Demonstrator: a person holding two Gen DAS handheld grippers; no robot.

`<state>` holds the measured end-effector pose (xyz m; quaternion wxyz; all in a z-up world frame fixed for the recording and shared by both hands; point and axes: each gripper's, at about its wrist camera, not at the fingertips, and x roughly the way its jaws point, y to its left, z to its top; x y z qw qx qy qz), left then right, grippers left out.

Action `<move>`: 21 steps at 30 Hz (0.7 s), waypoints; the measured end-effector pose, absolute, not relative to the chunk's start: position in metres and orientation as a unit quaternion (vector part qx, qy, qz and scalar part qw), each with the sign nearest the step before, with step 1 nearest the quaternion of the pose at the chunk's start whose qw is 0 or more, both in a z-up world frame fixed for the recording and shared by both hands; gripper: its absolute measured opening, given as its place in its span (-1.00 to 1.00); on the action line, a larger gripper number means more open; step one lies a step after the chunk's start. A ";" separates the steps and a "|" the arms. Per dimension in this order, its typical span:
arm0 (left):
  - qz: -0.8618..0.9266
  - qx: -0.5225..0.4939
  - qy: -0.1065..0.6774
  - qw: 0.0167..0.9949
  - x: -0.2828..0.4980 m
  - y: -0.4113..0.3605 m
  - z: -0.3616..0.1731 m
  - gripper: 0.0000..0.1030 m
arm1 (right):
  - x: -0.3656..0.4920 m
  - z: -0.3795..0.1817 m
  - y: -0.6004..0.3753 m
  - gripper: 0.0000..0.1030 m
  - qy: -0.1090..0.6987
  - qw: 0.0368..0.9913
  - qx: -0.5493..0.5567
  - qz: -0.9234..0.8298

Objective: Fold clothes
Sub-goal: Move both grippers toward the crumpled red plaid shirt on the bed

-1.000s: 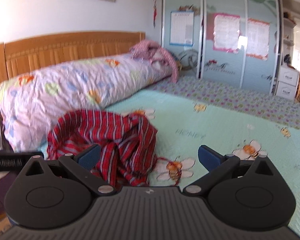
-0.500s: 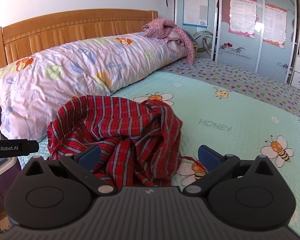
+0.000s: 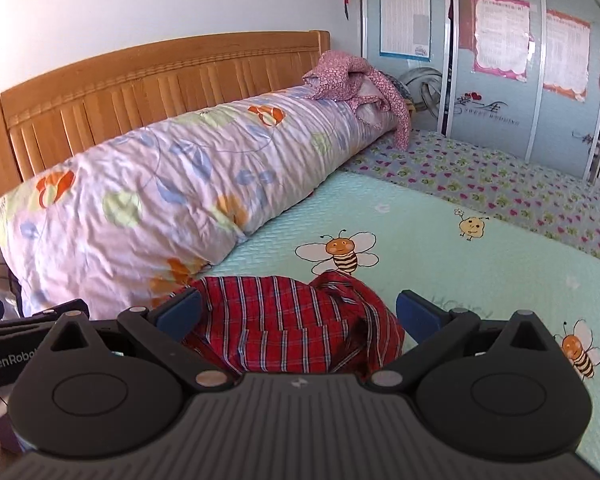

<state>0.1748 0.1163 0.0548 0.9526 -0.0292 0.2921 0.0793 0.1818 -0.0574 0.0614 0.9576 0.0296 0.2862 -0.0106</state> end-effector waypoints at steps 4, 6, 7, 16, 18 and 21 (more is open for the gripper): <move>0.069 -0.022 0.318 0.945 0.176 0.106 0.035 0.99 | 0.175 0.049 -0.057 0.99 0.296 0.955 0.024 -0.013; 0.066 -0.020 0.325 0.943 0.175 0.102 0.029 0.99 | 0.172 0.045 -0.057 0.99 0.296 0.955 0.026 -0.011; 0.065 -0.020 0.327 0.943 0.174 0.102 0.025 0.99 | 0.170 0.042 -0.057 0.99 0.294 0.955 0.026 -0.009; 0.061 -0.012 0.357 0.932 0.172 0.094 -0.013 0.99 | 0.161 0.004 -0.060 0.99 0.313 0.949 0.020 -0.014; 0.063 -0.013 0.360 0.931 0.173 0.094 -0.017 0.99 | 0.161 -0.002 -0.060 0.99 0.317 0.948 0.016 -0.015; 0.064 -0.010 0.359 0.931 0.175 0.093 -0.018 0.99 | 0.163 -0.007 -0.058 0.99 0.317 0.948 0.010 -0.017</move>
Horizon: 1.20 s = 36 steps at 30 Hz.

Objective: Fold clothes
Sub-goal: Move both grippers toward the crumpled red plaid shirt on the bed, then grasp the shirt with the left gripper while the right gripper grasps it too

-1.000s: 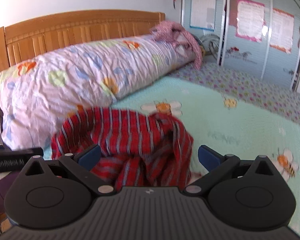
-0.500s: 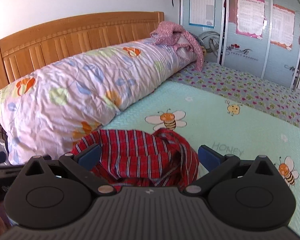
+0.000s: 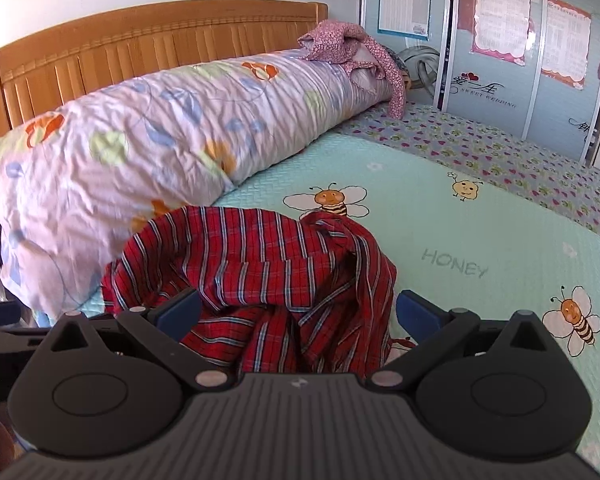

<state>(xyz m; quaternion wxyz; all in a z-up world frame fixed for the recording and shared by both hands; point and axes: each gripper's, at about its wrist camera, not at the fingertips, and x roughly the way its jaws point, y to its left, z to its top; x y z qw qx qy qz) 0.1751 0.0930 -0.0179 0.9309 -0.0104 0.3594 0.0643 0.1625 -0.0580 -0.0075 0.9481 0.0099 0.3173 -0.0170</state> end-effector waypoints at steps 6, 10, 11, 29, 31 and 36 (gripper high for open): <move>0.065 -0.007 0.360 0.931 0.179 0.092 -0.021 0.99 | 0.165 -0.014 -0.061 0.99 0.320 0.947 0.014 -0.018; 0.069 -0.006 0.366 0.928 0.182 0.093 -0.026 0.99 | 0.167 -0.018 -0.059 0.99 0.323 0.946 0.011 -0.018; 0.070 -0.007 0.367 0.927 0.182 0.093 -0.027 0.99 | 0.167 -0.019 -0.059 0.99 0.324 0.946 0.011 -0.017; 0.070 -0.011 0.374 0.925 0.184 0.094 -0.035 0.99 | 0.168 -0.024 -0.060 0.99 0.329 0.944 0.015 -0.019; 0.071 -0.011 0.376 0.924 0.184 0.093 -0.036 0.99 | 0.167 -0.024 -0.060 0.99 0.329 0.944 0.015 -0.019; 0.069 -0.016 0.381 0.922 0.189 0.097 -0.045 0.99 | 0.169 -0.029 -0.064 0.99 0.335 0.942 0.020 -0.013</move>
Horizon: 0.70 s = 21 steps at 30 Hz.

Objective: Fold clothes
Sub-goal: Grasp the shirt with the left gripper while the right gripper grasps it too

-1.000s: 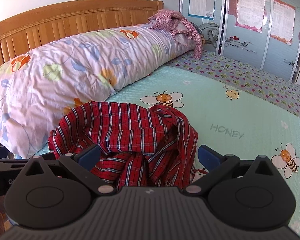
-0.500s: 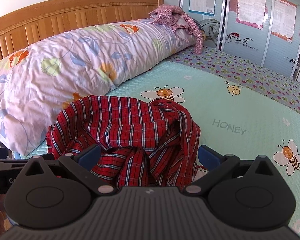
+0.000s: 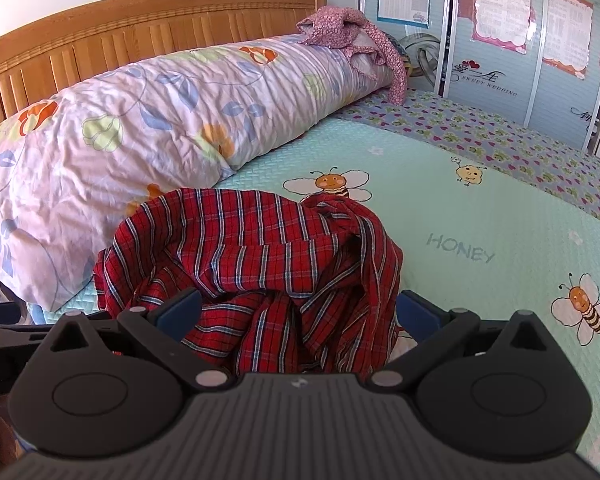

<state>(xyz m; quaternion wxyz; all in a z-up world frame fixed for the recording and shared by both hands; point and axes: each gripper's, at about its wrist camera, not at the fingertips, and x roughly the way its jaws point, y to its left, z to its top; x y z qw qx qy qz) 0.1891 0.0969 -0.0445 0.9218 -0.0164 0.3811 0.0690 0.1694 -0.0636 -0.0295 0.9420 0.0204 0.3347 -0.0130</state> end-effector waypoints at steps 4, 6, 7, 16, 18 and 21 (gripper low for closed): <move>0.065 -0.016 0.395 0.916 0.204 0.102 -0.063 0.99 | 0.180 -0.047 -0.073 0.99 0.354 0.934 0.033 -0.012; 0.066 -0.014 0.406 0.911 0.215 0.106 -0.076 0.97 | 0.188 -0.060 -0.080 0.99 0.370 0.928 0.044 -0.017; 0.066 -0.014 0.411 0.909 0.220 0.107 -0.082 0.97 | 0.193 -0.068 -0.084 0.99 0.376 0.925 0.052 -0.017; 0.073 -0.015 0.454 0.888 0.286 0.116 -0.132 0.96 | 0.253 -0.124 -0.106 0.99 0.415 0.907 0.051 -0.045; 0.072 -0.020 0.460 0.885 0.296 0.117 -0.142 0.97 | 0.268 -0.136 -0.111 0.99 0.427 0.901 0.056 -0.053; 0.071 -0.025 0.468 0.881 0.305 0.119 -0.158 1.00 | 0.286 -0.155 -0.113 0.99 0.445 0.892 0.070 -0.044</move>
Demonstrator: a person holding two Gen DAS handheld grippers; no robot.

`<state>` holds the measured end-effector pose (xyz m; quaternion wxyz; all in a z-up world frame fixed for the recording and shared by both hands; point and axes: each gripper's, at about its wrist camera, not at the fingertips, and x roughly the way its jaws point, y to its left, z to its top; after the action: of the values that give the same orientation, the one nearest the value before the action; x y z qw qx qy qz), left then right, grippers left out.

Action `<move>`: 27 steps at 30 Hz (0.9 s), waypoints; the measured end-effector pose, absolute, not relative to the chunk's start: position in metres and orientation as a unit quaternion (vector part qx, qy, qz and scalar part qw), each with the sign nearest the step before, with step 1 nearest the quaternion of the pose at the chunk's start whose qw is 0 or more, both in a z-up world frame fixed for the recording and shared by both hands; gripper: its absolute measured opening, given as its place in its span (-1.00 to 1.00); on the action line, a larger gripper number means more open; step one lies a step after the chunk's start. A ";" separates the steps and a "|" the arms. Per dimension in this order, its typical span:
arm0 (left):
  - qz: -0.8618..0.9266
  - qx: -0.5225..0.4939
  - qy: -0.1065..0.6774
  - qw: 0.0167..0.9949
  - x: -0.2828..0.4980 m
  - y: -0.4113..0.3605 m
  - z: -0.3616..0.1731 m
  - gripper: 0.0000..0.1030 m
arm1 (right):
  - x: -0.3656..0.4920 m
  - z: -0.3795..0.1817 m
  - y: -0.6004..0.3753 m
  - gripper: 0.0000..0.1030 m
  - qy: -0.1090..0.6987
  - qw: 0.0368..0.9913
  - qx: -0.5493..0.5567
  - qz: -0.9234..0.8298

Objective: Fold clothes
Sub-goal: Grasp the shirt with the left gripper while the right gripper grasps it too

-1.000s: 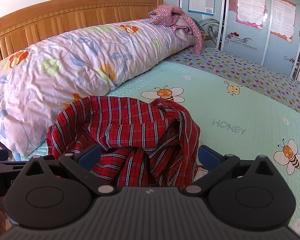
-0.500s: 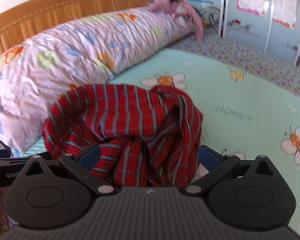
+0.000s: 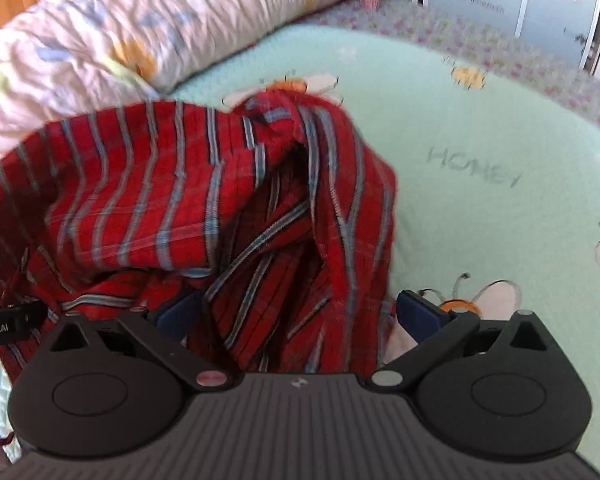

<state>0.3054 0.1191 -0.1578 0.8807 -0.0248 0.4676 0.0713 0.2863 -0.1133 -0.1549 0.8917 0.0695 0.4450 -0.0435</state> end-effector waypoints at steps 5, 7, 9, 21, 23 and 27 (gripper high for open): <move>0.065 -0.096 0.455 0.883 0.296 0.135 -0.187 1.00 | 0.304 -0.177 -0.103 1.00 0.457 0.885 0.084 -0.029; 0.052 -0.100 0.451 0.886 0.296 0.139 -0.194 1.00 | 0.306 -0.183 -0.097 0.99 0.457 0.886 0.078 -0.025; 0.042 -0.099 0.450 0.886 0.296 0.143 -0.193 1.00 | 0.308 -0.187 -0.092 0.94 0.450 0.890 0.074 -0.023; -0.011 -0.038 0.414 0.909 0.281 0.138 -0.149 -0.50 | 0.286 -0.166 -0.102 -0.68 0.412 0.907 0.070 -0.060; -0.019 -0.044 0.402 0.915 0.273 0.145 -0.143 -0.56 | 0.276 -0.156 -0.102 -0.71 0.397 0.913 0.077 -0.058; -0.042 -0.055 0.364 0.929 0.246 0.163 -0.124 -0.63 | 0.252 -0.131 -0.102 -0.73 0.357 0.928 0.089 -0.054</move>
<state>0.2458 0.1629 -0.1238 0.9288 -0.0546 0.3642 -0.0418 0.2516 -0.1016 -0.1306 0.9283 0.0890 0.3569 -0.0536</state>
